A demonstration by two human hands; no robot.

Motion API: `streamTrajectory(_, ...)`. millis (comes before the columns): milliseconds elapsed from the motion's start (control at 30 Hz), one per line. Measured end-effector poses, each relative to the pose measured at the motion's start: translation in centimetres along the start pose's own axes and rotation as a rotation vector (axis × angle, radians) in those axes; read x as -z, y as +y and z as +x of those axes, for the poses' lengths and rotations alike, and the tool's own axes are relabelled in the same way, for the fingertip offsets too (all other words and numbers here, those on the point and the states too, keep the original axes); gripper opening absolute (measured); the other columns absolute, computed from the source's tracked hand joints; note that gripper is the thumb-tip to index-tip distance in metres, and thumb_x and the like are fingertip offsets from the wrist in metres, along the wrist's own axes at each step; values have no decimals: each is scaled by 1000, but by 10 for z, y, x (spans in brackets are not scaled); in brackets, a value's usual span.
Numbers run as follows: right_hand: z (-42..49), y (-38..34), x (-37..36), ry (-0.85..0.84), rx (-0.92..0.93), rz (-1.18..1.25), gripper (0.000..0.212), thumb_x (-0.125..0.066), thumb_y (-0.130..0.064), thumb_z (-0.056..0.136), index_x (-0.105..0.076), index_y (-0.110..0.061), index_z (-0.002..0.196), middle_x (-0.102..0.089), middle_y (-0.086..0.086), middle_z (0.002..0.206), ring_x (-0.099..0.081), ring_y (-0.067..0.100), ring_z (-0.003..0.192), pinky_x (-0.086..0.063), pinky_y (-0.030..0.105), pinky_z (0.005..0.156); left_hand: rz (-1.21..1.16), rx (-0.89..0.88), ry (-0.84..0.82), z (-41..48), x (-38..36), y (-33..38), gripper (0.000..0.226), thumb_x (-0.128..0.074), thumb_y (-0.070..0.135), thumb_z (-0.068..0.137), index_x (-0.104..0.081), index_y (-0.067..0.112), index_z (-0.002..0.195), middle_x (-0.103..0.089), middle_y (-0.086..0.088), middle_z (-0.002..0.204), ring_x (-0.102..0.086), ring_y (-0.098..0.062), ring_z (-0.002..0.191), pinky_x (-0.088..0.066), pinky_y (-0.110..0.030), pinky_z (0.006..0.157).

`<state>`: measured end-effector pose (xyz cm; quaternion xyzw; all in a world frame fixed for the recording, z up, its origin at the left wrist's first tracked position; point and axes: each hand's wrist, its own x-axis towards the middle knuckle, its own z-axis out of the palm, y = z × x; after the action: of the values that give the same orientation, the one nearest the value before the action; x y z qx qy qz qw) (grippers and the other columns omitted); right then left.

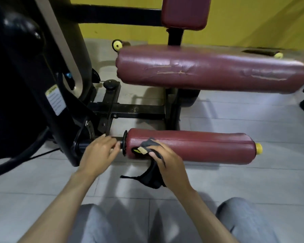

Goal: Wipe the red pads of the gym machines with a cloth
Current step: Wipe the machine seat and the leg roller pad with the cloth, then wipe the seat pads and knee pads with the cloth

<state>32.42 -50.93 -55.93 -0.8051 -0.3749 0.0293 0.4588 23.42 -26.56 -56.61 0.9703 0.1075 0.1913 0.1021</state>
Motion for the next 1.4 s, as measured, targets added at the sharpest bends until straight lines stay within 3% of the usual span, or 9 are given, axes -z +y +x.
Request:
streamTrajectory(167, 2, -82, 87, 187, -196, 106, 14, -61, -23, 102, -71, -25, 111, -68, -24, 114, -64, -2, 109, -51, 23, 92, -299, 207, -1, 4, 95, 89, 35, -43, 40, 101, -50, 21, 72, -46, 14, 68, -48, -12, 63, -45, -32, 58)
streamTrajectory(333, 18, -184, 176, 224, -342, 219, 18, -62, -17, 101, -73, -26, 112, -72, -20, 112, -69, 6, 106, -55, 29, 91, -751, 233, -316, 36, 228, 194, 15, -55, 43, 102, -62, 33, 110, -64, 20, 108, -62, -4, 106, -49, -19, 87)
streamTrajectory(467, 31, -279, 243, 259, -496, 425, 26, -57, -26, 103, -69, -39, 122, -72, -22, 119, -66, 2, 115, -52, 22, 97, -995, 317, -558, 71, 333, 258, 34, -64, 53, 95, -56, 40, 125, -70, 20, 111, -65, 1, 105, -53, -19, 87)
streamTrajectory(733, 42, -394, 382, 391, -653, 636, 39, -51, -38, 103, -65, -22, 135, -72, -4, 126, -65, 16, 122, -49, 41, 106, -1184, 559, -452, 123, 471, 358, 36, -72, 23, 95, -61, 32, 128, -74, 16, 112, -69, -3, 107, -55, -21, 90)
streamTrajectory(833, 40, -407, 435, 512, -718, 737, 44, -51, -50, 102, -63, -27, 138, -67, 1, 134, -61, 21, 128, -45, 48, 110, -1269, 678, -381, 142, 501, 383, 32, -71, 22, 95, -65, 26, 125, -76, 12, 111, -70, -9, 108, -55, -24, 89)
streamTrajectory(967, 35, -410, 504, 674, -697, 888, 38, -40, -35, 110, -59, -27, 142, -64, -3, 141, -59, 19, 132, -44, 43, 110, -1376, 752, -306, 175, 528, 405, 36, -68, 11, 96, -64, 27, 128, -77, 4, 112, -72, -12, 106, -57, -29, 91)
streamTrajectory(1067, 25, -403, 547, 712, -712, 976, 37, -38, -34, 111, -59, -28, 141, -69, -7, 133, -66, 14, 122, -55, 32, 97, -1407, 678, -333, 200, 539, 425, 29, -65, 6, 97, -65, 16, 124, -77, -7, 110, -73, -24, 105, -59, -39, 91)
streamTrajectory(1167, 14, -379, 577, 656, -843, 897, 33, -45, -35, 109, -68, -20, 127, -75, 7, 108, -72, 19, 94, -54, 32, 73, -1357, 572, -325, 227, 538, 445, 31, -67, 8, 95, -64, 17, 125, -78, -5, 107, -74, -21, 101, -58, -26, 82)
streamTrajectory(1400, 35, -298, 602, 703, -1009, 548, 36, -43, -33, 106, -60, -3, 97, -67, 12, 92, -62, 28, 86, -49, 42, 74, -1225, 467, -306, 302, 511, 474, 23, -72, 11, 94, -67, 15, 116, -78, -4, 101, -75, -19, 96, -59, -31, 85)
